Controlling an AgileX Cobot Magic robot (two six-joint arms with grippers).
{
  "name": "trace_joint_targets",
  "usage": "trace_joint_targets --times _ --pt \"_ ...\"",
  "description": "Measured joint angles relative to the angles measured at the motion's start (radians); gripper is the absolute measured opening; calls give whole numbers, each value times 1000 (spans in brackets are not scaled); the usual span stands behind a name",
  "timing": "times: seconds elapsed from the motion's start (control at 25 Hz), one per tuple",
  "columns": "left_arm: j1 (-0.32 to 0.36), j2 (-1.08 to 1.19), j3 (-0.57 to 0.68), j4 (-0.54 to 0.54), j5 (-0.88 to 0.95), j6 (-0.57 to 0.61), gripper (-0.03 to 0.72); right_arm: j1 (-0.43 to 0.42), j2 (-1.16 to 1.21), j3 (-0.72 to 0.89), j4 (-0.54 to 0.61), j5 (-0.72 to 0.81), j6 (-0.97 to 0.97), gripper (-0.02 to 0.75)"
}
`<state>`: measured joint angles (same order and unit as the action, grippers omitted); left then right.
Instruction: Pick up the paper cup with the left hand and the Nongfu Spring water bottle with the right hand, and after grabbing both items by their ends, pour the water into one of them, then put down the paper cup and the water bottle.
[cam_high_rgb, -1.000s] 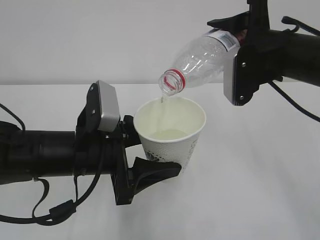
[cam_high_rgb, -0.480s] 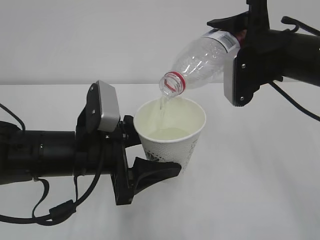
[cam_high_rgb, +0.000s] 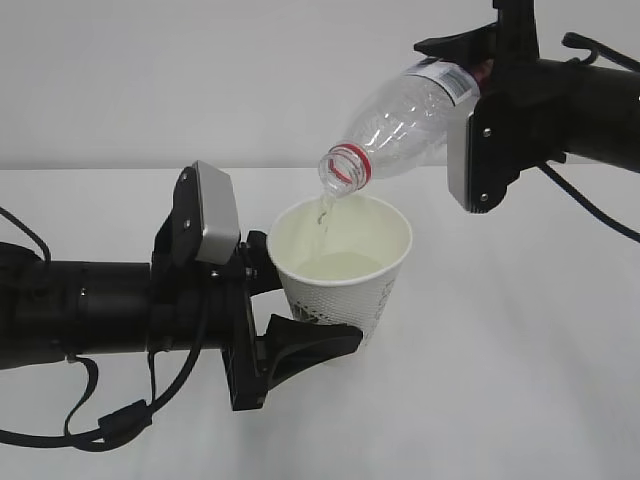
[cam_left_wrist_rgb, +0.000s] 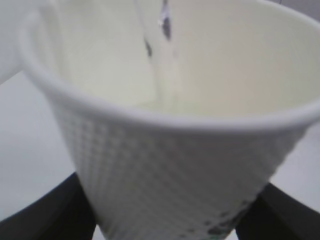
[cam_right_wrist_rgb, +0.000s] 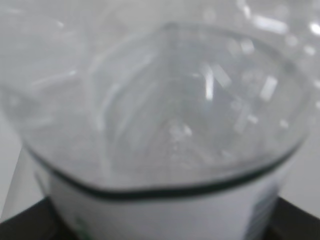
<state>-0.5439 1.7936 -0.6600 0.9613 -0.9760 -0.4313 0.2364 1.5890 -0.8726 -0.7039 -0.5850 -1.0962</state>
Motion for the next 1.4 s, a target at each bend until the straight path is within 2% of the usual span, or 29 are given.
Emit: trace_joint_targets --times 1.4 --pt "0 0 0 2 2 0 543 0 0 0 4 -6 -6 476"
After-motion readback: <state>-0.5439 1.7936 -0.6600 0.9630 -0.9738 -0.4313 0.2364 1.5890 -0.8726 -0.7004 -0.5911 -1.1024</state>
